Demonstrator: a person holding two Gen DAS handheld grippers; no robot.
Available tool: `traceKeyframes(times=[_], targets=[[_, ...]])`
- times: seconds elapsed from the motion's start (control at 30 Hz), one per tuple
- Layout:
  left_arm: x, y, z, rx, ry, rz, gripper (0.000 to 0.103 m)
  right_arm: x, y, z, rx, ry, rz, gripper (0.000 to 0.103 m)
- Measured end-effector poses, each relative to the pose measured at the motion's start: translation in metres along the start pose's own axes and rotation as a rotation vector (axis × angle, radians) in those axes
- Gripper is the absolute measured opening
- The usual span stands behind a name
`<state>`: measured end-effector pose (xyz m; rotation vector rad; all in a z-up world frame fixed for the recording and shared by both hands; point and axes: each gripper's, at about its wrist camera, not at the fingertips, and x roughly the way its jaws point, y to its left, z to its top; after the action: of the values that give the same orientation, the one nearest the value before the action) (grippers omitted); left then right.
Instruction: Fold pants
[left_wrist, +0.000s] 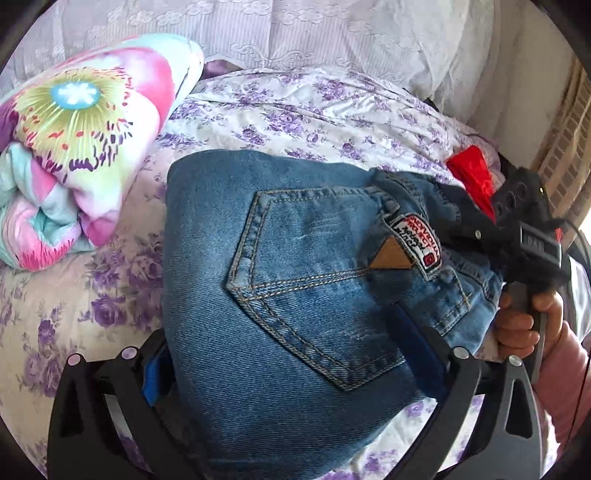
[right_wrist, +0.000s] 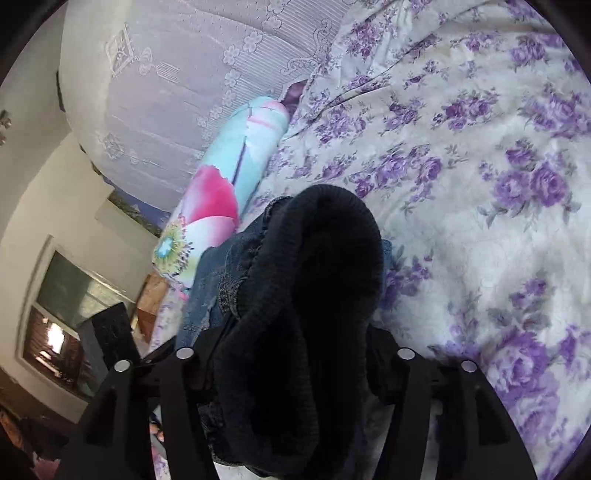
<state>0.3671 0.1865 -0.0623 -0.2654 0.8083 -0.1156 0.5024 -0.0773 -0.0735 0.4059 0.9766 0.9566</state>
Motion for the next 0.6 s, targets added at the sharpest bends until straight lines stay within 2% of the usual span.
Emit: traceKeyframes(times=[0.07,0.2,0.3,0.37,0.43,0.5,0.53,0.57,0.6], targets=[[-0.003,-0.004,-0.001,0.003,-0.013,0.015,0.099,-0.016,0.009,-0.005,-0.04,-0.035,-0.105,0.076],[-0.01,-0.015,-0.005,0.027,-0.033,0.048,0.099,-0.05,0.026,-0.02,-0.103,-0.126,-0.247,0.077],[-0.018,-0.015,-0.005,0.018,-0.052,0.064,0.099,-0.076,0.064,-0.033,-0.233,-0.275,-0.29,0.077],[-0.029,-0.015,-0.004,0.014,-0.105,0.093,0.099,-0.081,0.089,-0.043,-0.322,-0.335,-0.278,0.076],[-0.048,-0.015,-0.003,0.008,-0.194,0.127,0.099,-0.067,0.101,-0.047,-0.369,-0.326,-0.277,0.076],[-0.055,-0.018,-0.004,0.007,-0.23,0.138,0.099,-0.043,0.089,-0.054,-0.331,-0.239,-0.298,0.071],[-0.051,-0.022,-0.005,0.027,-0.216,0.145,0.099,-0.024,0.08,-0.055,-0.294,-0.181,-0.357,0.07],[-0.037,-0.027,-0.008,0.07,-0.154,0.168,0.099,-0.008,0.069,-0.058,-0.276,-0.133,-0.428,0.07],[-0.02,-0.031,-0.011,0.107,-0.081,0.186,0.099,-0.006,0.069,-0.062,-0.3,-0.164,-0.449,0.071]])
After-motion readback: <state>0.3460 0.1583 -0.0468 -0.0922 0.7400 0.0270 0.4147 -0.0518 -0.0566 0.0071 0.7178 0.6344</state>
